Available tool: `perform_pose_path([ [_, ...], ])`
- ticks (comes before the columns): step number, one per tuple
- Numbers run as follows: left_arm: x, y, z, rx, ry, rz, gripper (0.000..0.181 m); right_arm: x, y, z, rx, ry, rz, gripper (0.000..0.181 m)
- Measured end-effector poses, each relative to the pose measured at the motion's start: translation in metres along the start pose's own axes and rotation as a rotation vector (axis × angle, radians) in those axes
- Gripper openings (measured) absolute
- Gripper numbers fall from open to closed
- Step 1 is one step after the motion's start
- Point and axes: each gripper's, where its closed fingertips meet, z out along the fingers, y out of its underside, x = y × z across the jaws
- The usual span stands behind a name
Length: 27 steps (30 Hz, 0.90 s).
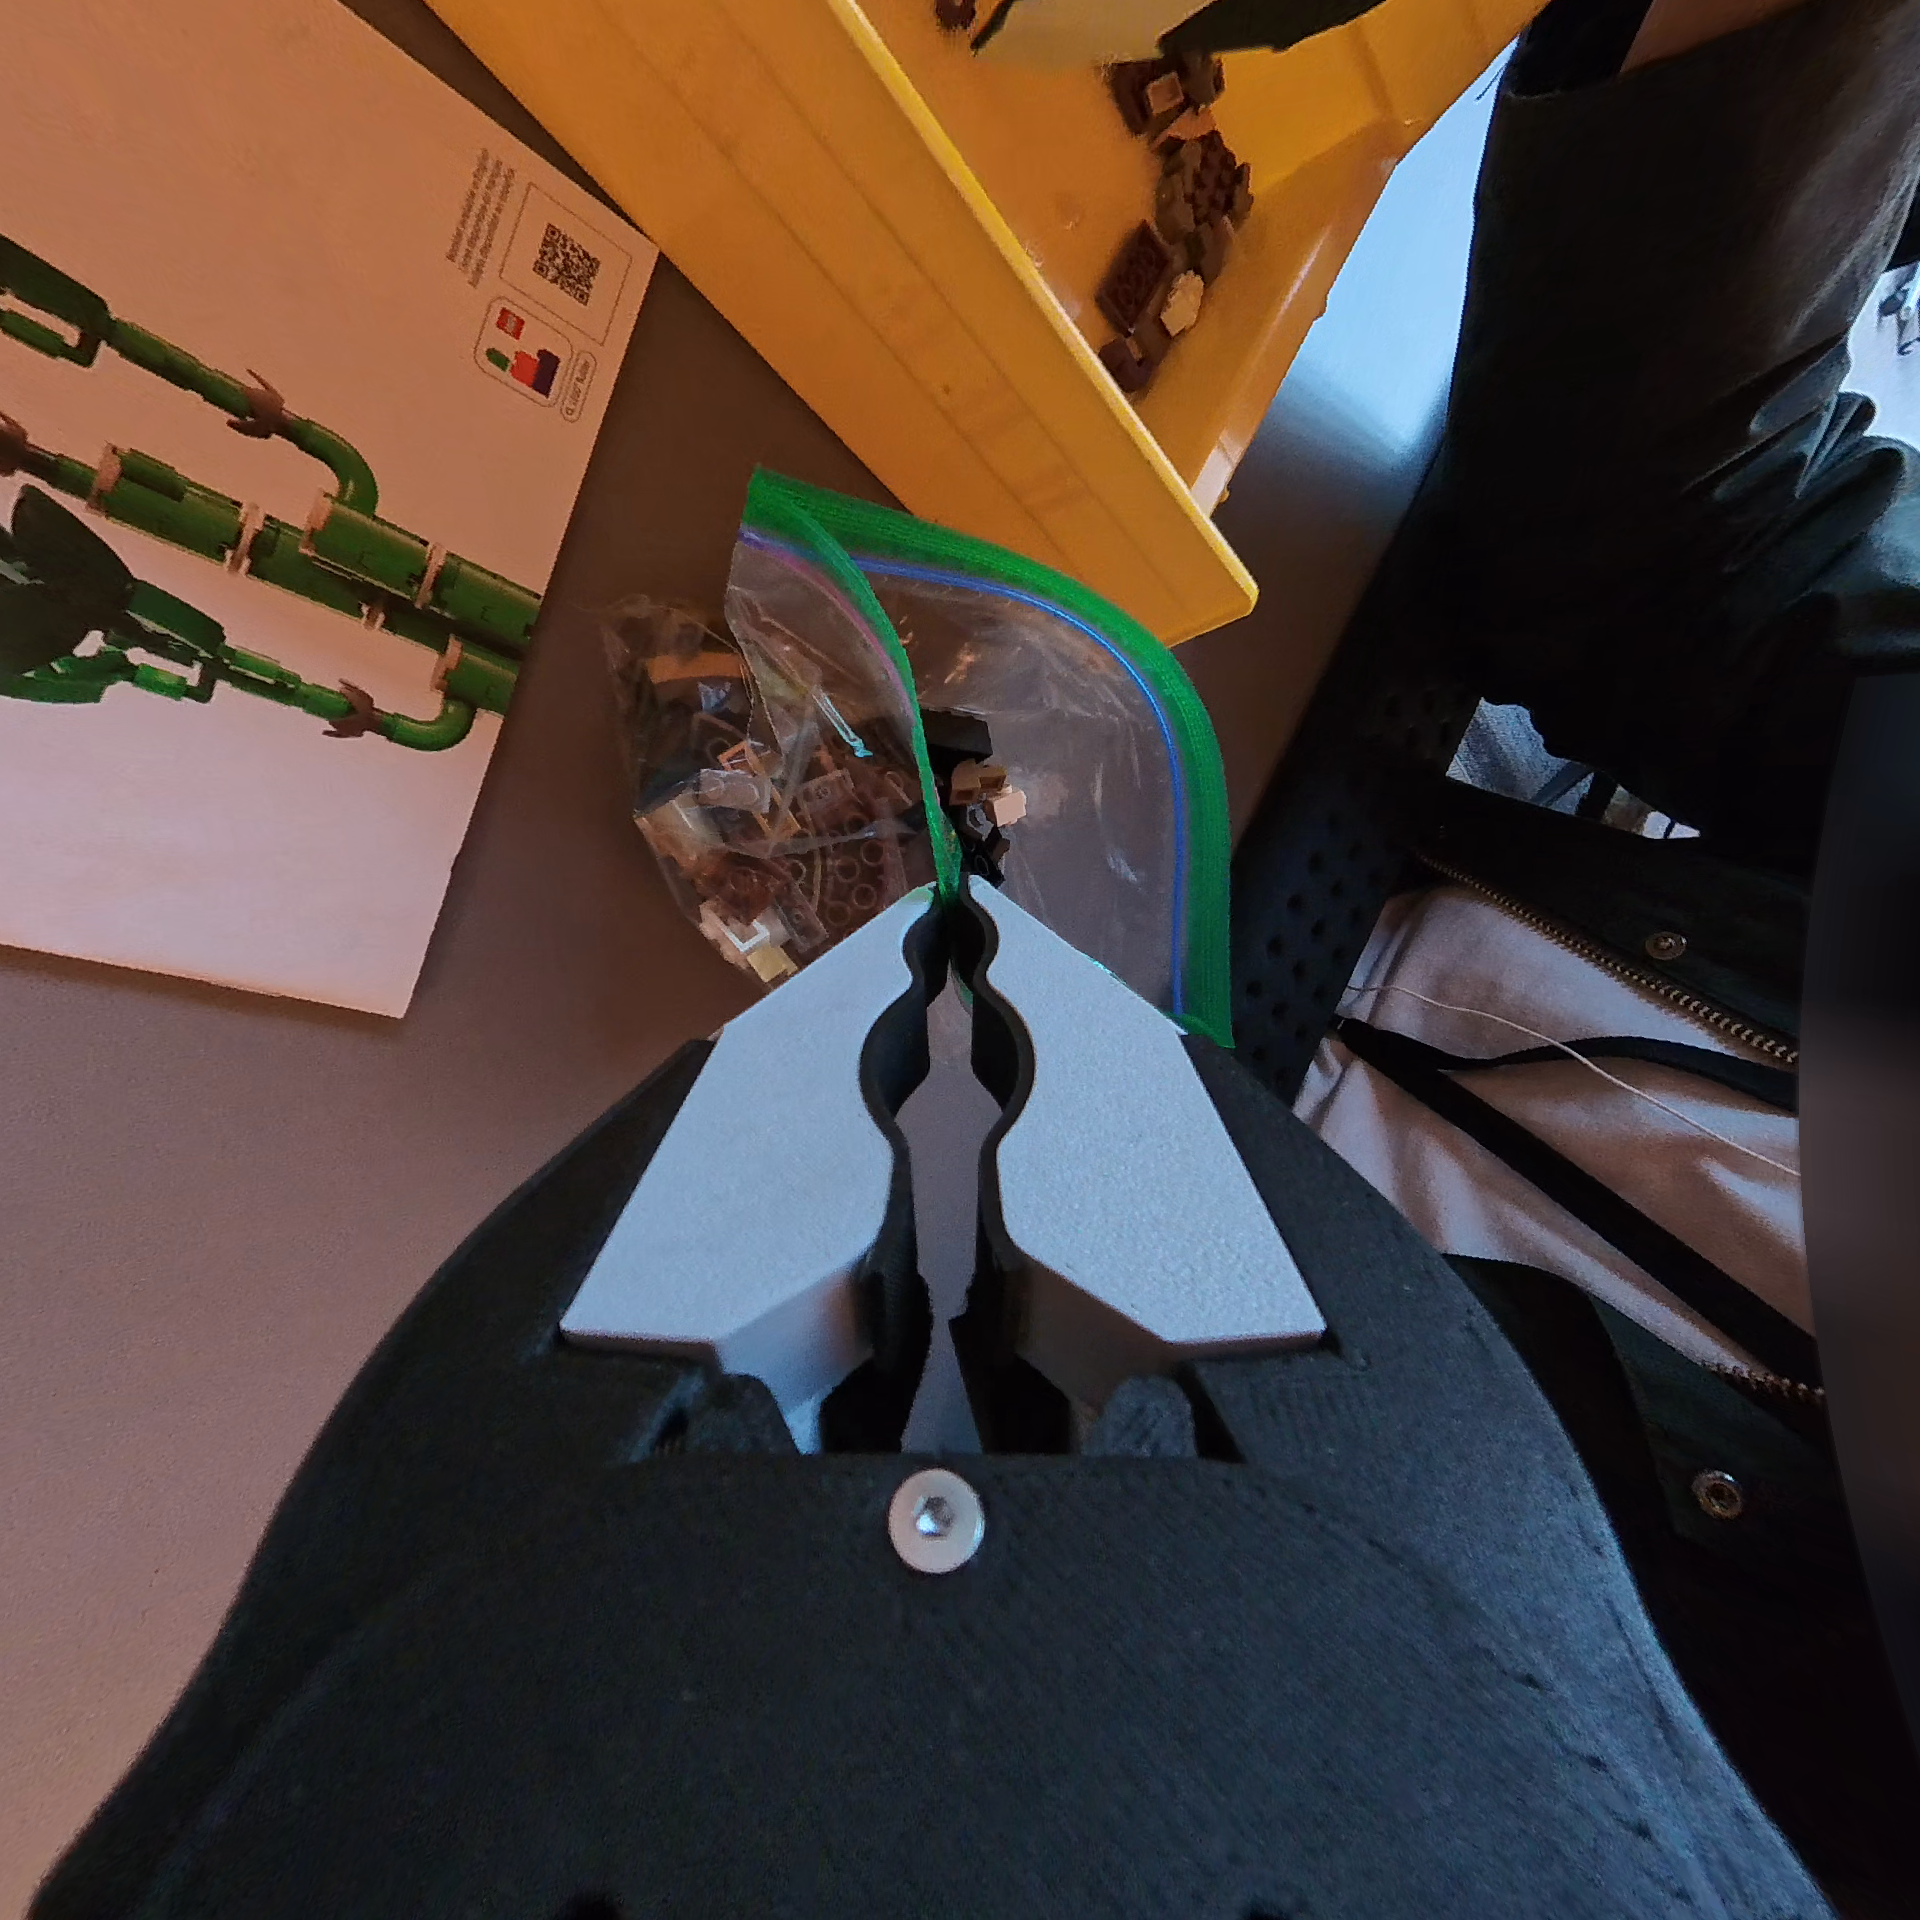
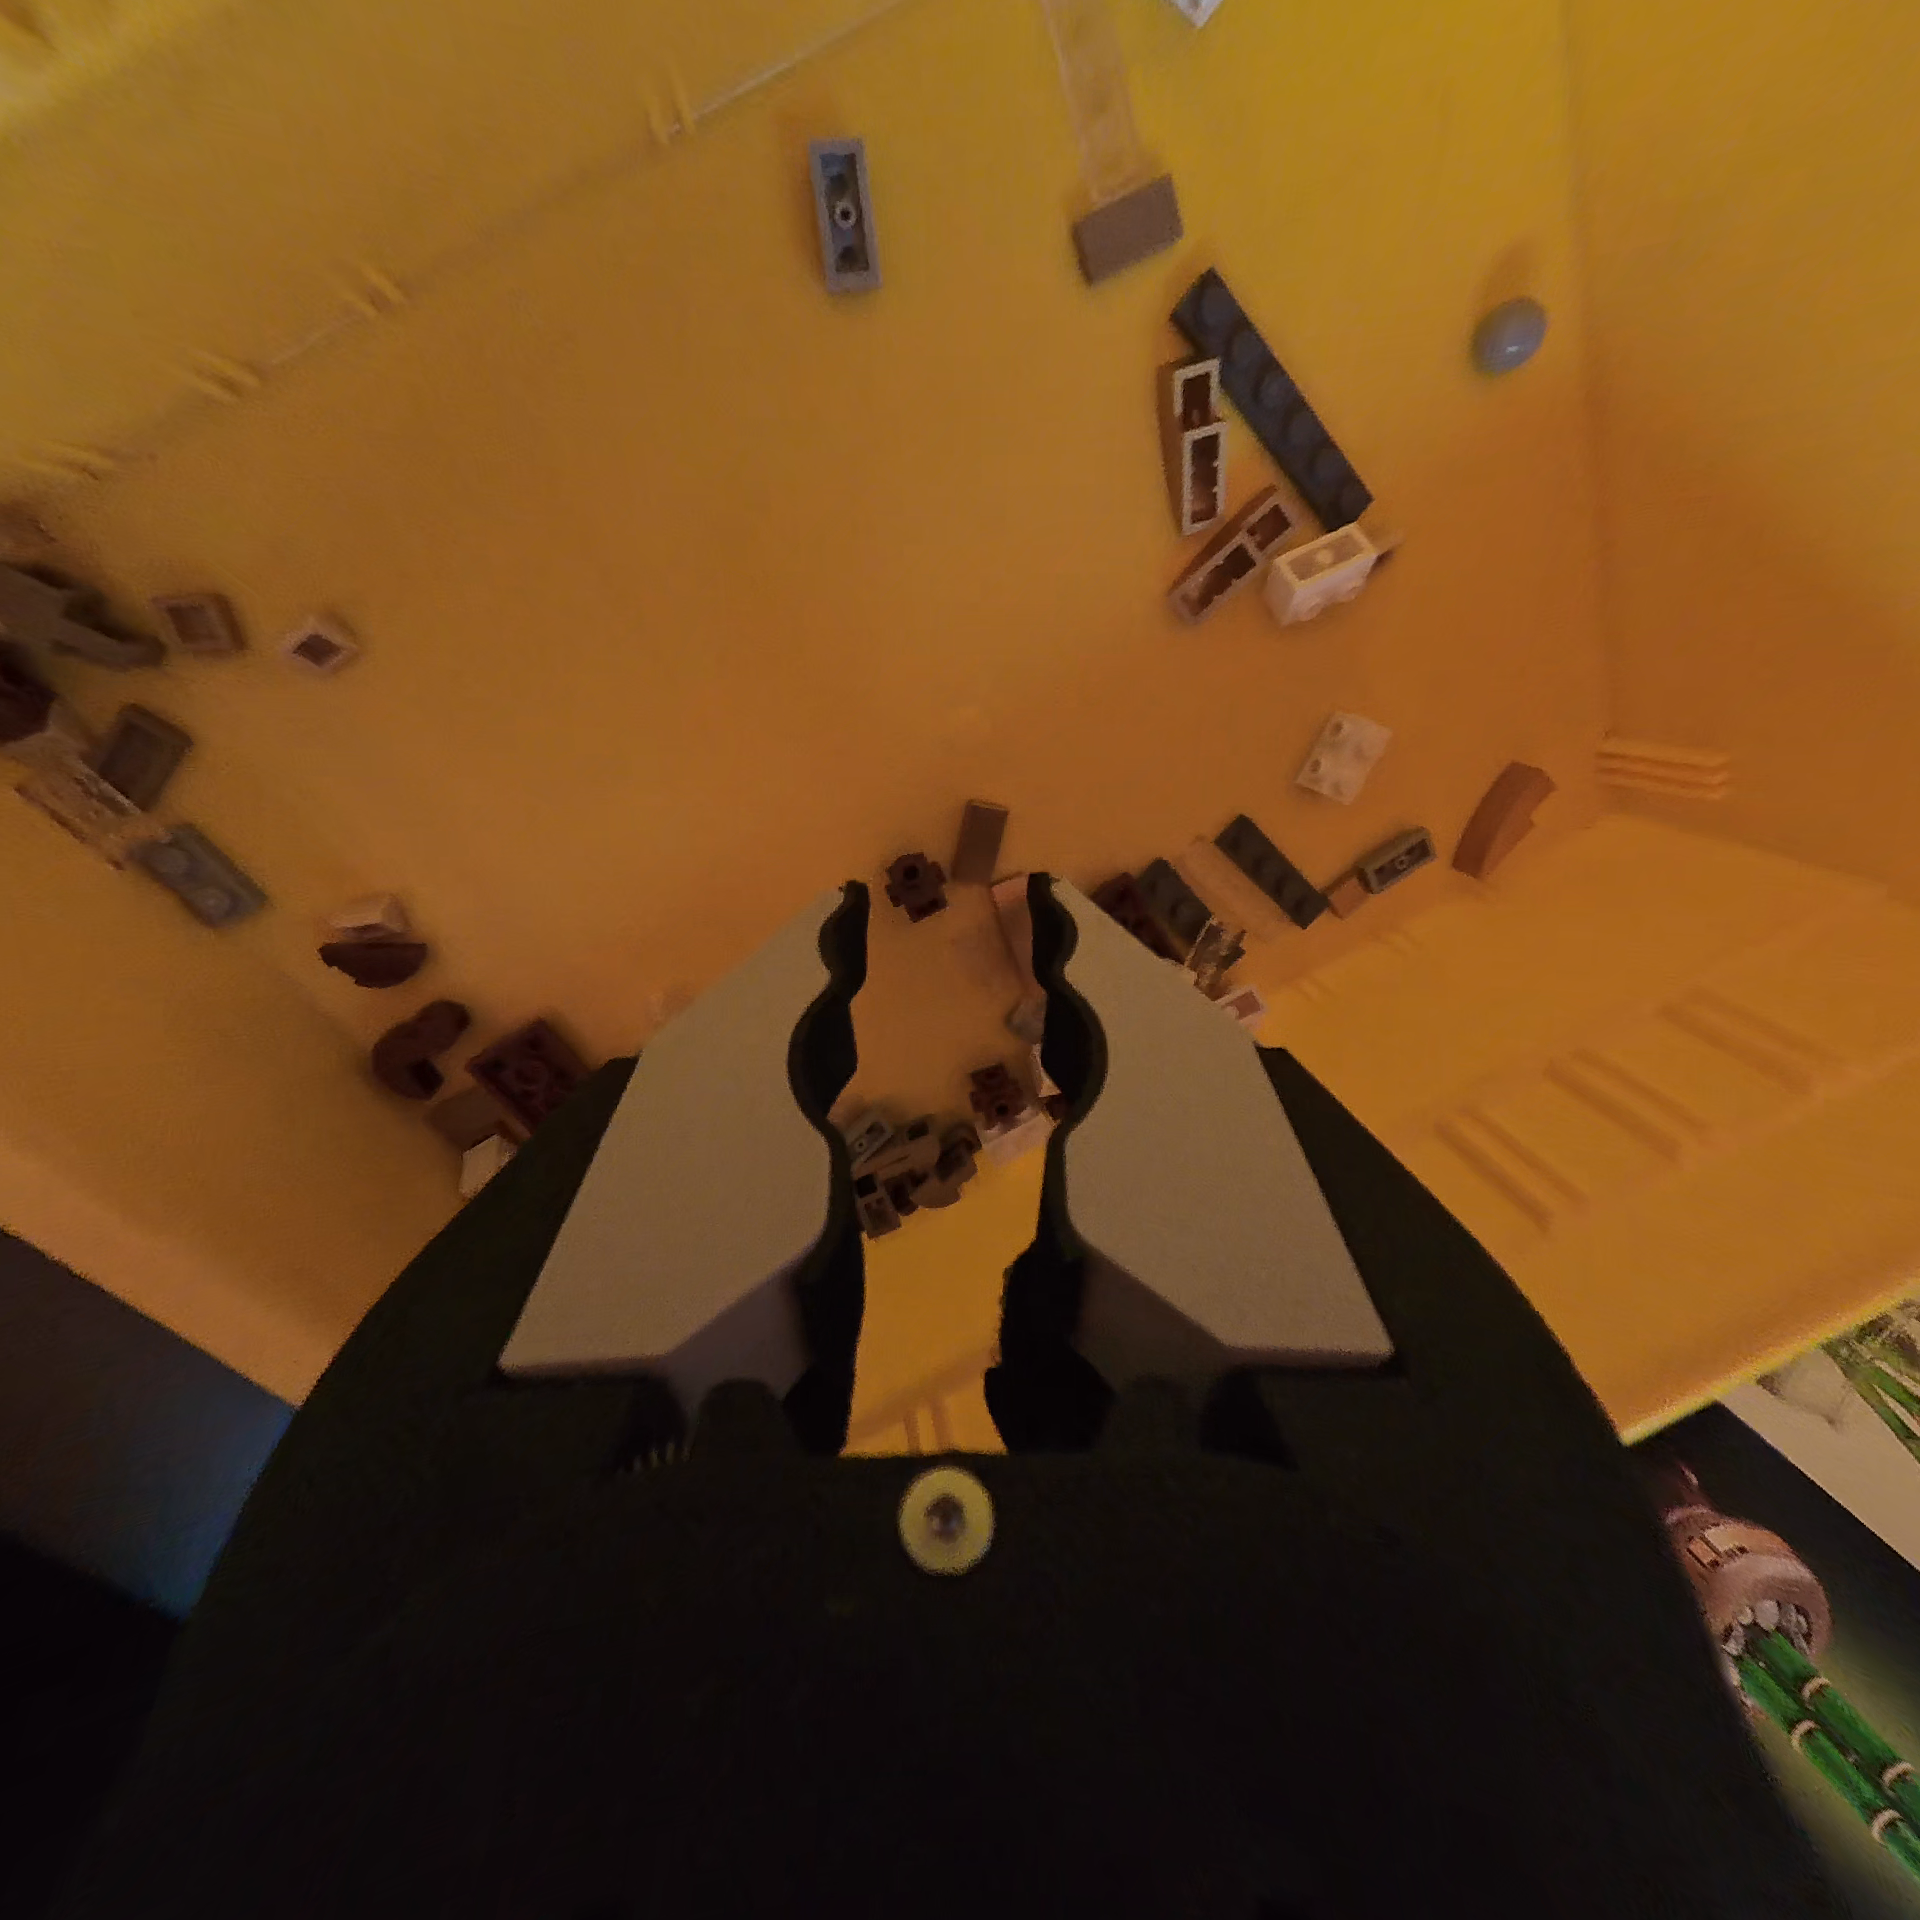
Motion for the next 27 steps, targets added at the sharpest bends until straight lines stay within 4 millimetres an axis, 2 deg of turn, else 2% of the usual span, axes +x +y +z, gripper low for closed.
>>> perform_pose_path([
  [3, 0.001, 0.0, 0.001, -0.002, 0.0, 0.004, 0.0, 0.003, 0.005, 0.006, -0.059, 0.023, -0.017, 0.031],
  [9, 0.002, 0.0, 0.001, -0.003, 0.001, 0.005, 0.0, -0.003, 0.002, 0.008, -0.053, -0.057, 0.012, 0.02],
  [16, 0.001, 0.0, 0.003, -0.009, 0.002, 0.003, 0.0, -0.001, -0.001, 0.009, -0.05, -0.068, 0.009, 0.017],
  [21, 0.0, 0.0, 0.004, -0.013, 0.004, 0.002, 0.0, -0.005, -0.003, 0.007, -0.039, -0.026, -0.085, 0.011],
  [24, 0.0, 0.0, 0.003, -0.01, 0.004, 0.001, 0.0, -0.009, -0.002, 0.004, -0.038, -0.044, -0.088, 0.011],
  [27, 0.0, 0.0, 0.001, -0.006, 0.005, 0.002, 0.0, -0.008, -0.005, -0.011, 0.008, -0.031, -0.083, 0.011],
])
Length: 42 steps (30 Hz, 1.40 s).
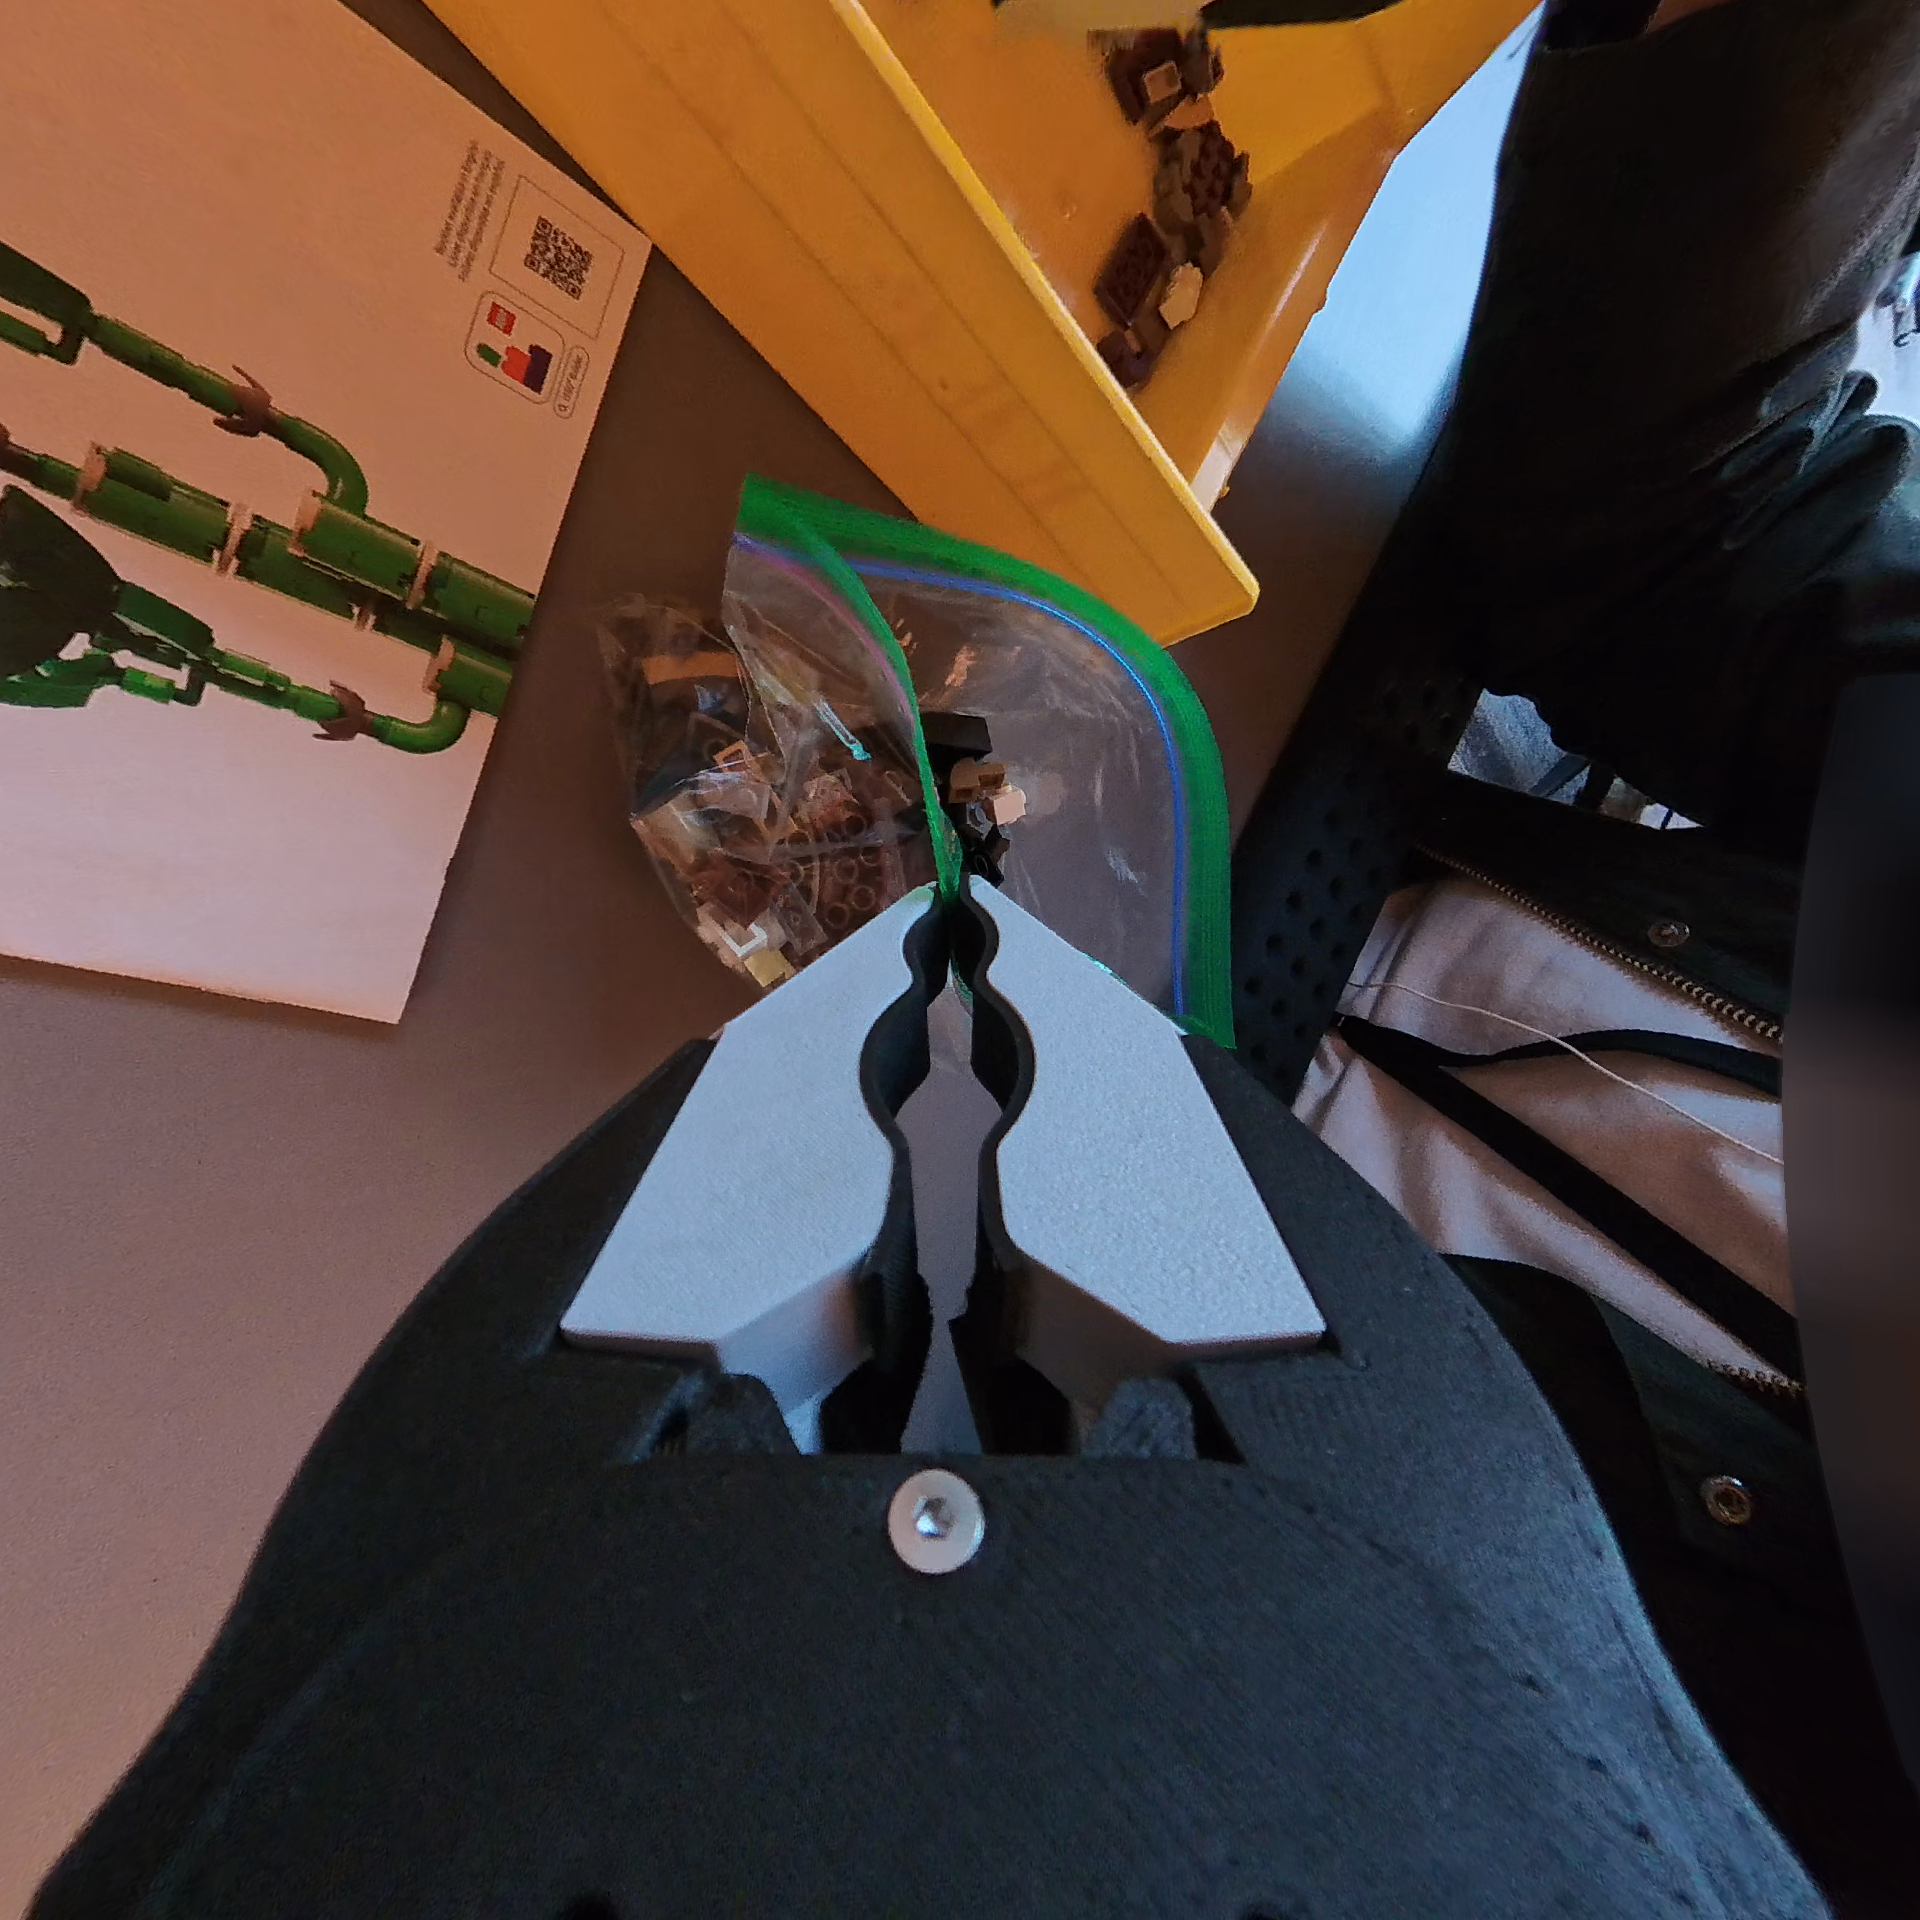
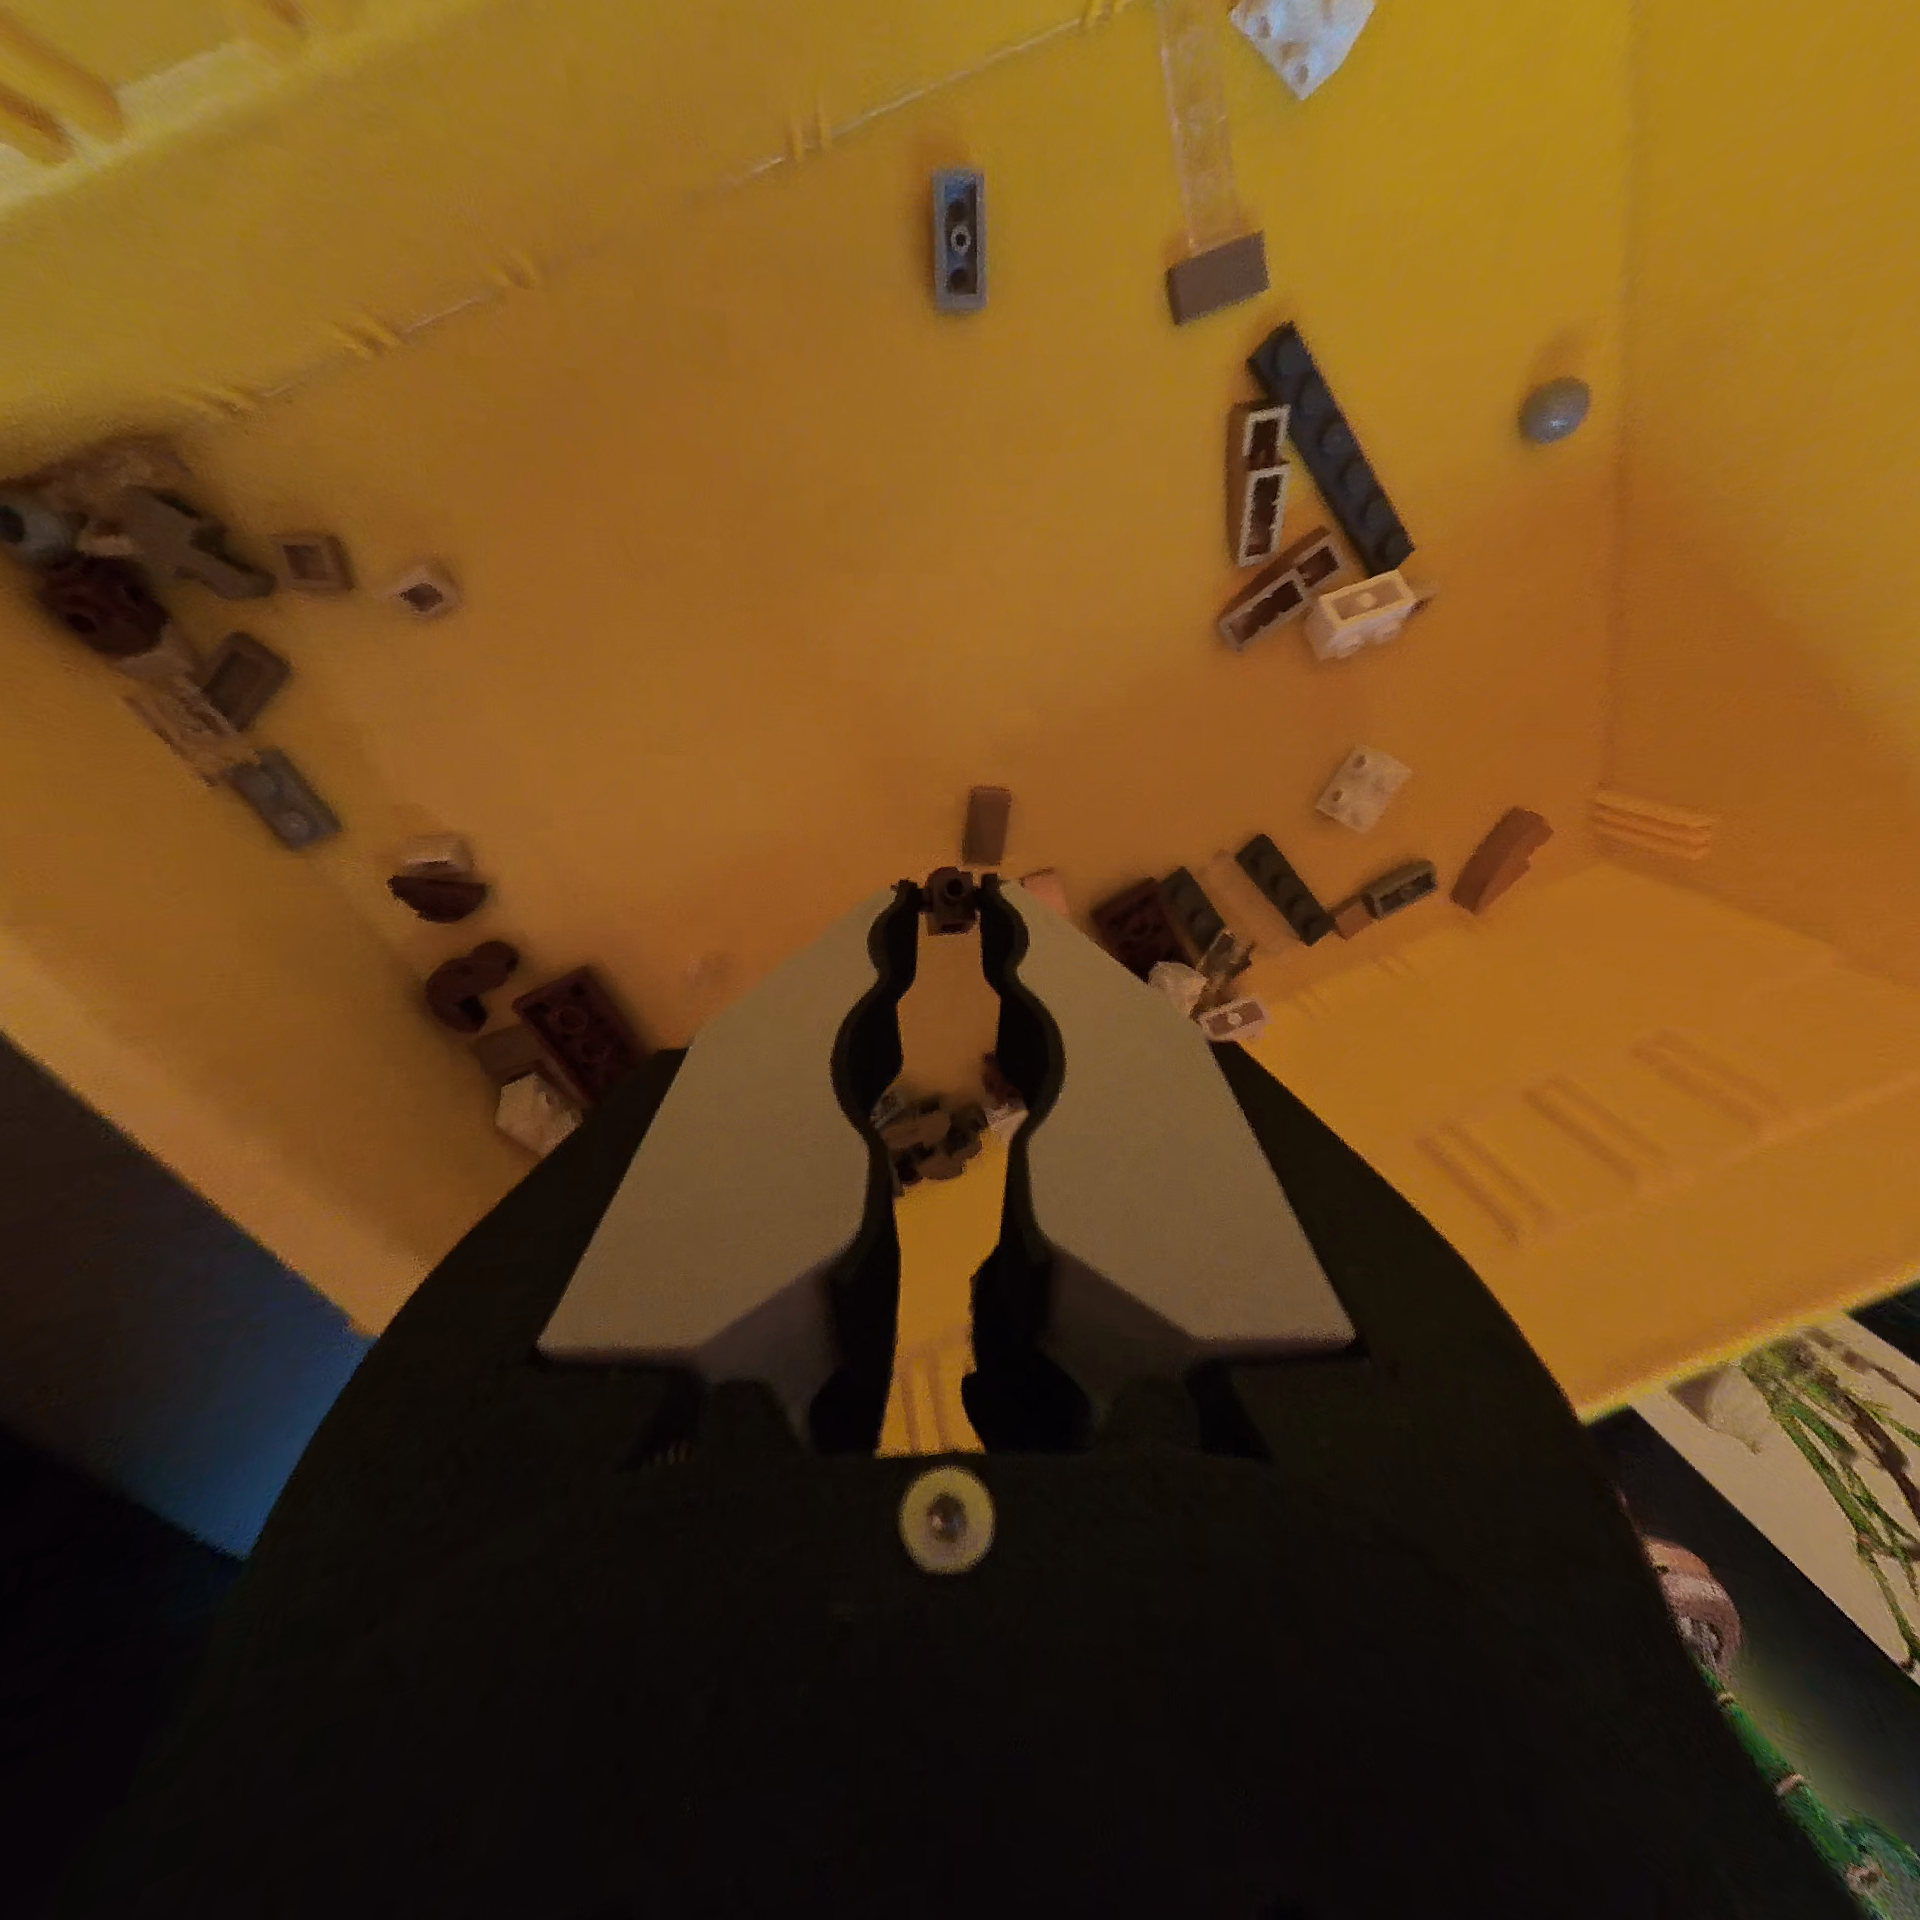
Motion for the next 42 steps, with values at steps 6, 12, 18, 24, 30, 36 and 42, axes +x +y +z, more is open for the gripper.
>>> perform_pose_path([
  [6, 0.0, -0.001, 0.001, 0.0, 0.003, 0.001, 0.0, -0.021, -0.055, -0.071, 0.337, 0.008, -0.041, 0.011],
  [12, 0.003, -0.002, 0.005, -0.005, 0.008, 0.008, 0.0, -0.102, -0.153, -0.152, 0.796, -0.107, -0.173, 0.011],
  [18, 0.006, -0.005, 0.003, 0.013, 0.009, 0.02, 0.0, -0.109, -0.168, -0.118, 0.672, -0.127, -0.118, 0.03],
  [24, 0.011, -0.005, -0.003, 0.03, 0.0, 0.039, 0.0, -0.018, -0.106, -0.17, 0.63, 0.207, 0.093, 0.048],
  [30, 0.016, -0.003, 0.001, 0.007, 0.01, 0.057, 0.0, 0.012, -0.013, -0.044, 0.162, -0.015, 0.428, 0.035],
  [36, 0.015, -0.004, -0.001, 0.015, 0.018, 0.055, 0.0, 0.045, 0.016, 0.002, -0.002, 0.095, 0.408, 0.054],
  [42, 0.015, -0.004, 0.003, 0.003, 0.032, 0.052, 0.0, 0.033, 0.026, 0.017, -0.156, 0.084, 0.332, 0.053],
])
